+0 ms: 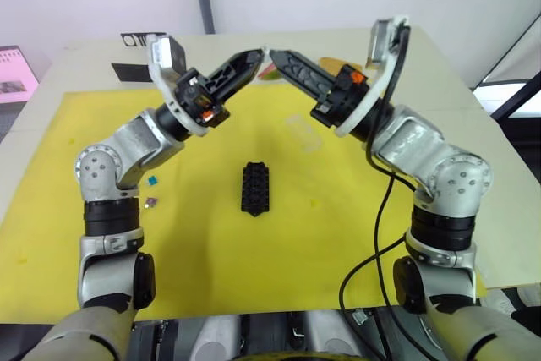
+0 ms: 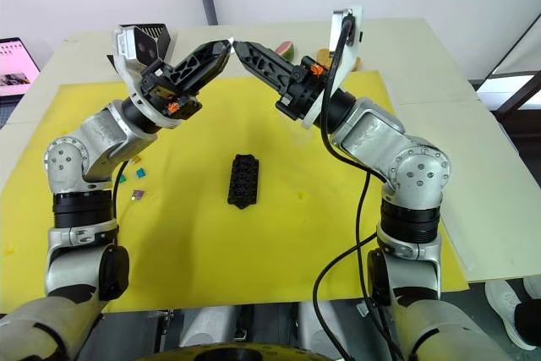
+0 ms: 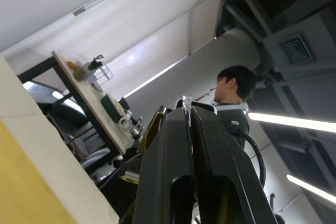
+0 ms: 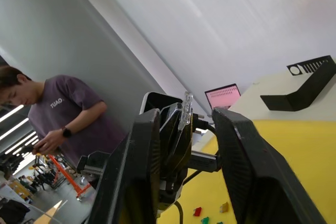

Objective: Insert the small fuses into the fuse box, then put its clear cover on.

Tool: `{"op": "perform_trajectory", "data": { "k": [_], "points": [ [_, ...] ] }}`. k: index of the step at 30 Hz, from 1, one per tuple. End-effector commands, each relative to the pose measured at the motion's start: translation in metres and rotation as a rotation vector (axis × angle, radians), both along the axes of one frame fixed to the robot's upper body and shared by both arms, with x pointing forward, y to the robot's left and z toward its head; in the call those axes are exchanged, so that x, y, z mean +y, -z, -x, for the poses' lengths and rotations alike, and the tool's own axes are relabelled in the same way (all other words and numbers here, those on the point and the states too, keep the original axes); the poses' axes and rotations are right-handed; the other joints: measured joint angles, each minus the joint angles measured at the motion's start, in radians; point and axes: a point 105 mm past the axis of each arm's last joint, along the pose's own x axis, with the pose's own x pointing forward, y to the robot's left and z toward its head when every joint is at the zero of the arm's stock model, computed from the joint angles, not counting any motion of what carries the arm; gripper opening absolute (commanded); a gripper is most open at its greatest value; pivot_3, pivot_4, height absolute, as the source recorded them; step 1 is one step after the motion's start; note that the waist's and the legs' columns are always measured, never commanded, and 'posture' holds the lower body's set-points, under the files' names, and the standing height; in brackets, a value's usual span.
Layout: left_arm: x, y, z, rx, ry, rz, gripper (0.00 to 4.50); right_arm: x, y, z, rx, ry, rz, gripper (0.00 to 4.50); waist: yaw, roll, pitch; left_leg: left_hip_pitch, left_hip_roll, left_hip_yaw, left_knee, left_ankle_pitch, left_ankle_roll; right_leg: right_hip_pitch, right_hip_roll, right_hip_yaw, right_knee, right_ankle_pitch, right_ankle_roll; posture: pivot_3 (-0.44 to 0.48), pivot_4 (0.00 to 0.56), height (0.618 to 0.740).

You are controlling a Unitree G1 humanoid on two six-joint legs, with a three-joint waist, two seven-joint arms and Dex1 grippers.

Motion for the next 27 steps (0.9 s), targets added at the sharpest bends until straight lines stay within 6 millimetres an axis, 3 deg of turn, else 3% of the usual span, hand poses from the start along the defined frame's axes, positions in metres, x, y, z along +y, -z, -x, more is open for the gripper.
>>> {"op": "perform_trajectory", "data": {
  "k": [1,20,27],
  "points": [
    [-0.001,-0.0059,0.0055,-0.038,0.006,-0.007,0.0,0.0023,-0.0143,0.0108,-0.059,-0.035,-0.024,1.48,0.0,0.0,0.0,0.0,0.0,0.0,0.0,0.0,0.0,0.0,0.0,0.0,0.0,0.0,0.0,0.0,0.15,0.74],
    [-0.0065,-0.0056,0.0094,-0.055,0.011,0.001,0.0,0.004,-0.0068,0.0097,-0.039,-0.046,0.01,1.48,0.001,0.0,0.0,0.0,0.0,0.0,0.0,0.0,0.0,0.0,0.0,0.0,0.0,0.0,0.0,0.0,0.15,0.74],
    [-0.0053,-0.0007,0.009,-0.053,0.005,-0.008,0.0,0.0024,-0.0146,0.014,-0.061,-0.064,-0.021,1.48,0.001,0.0,0.0,0.0,0.0,0.0,0.0,0.0,0.0,0.0,0.0,0.0,0.0,0.0,0.0,0.0,0.15,0.74]
  ]
}}
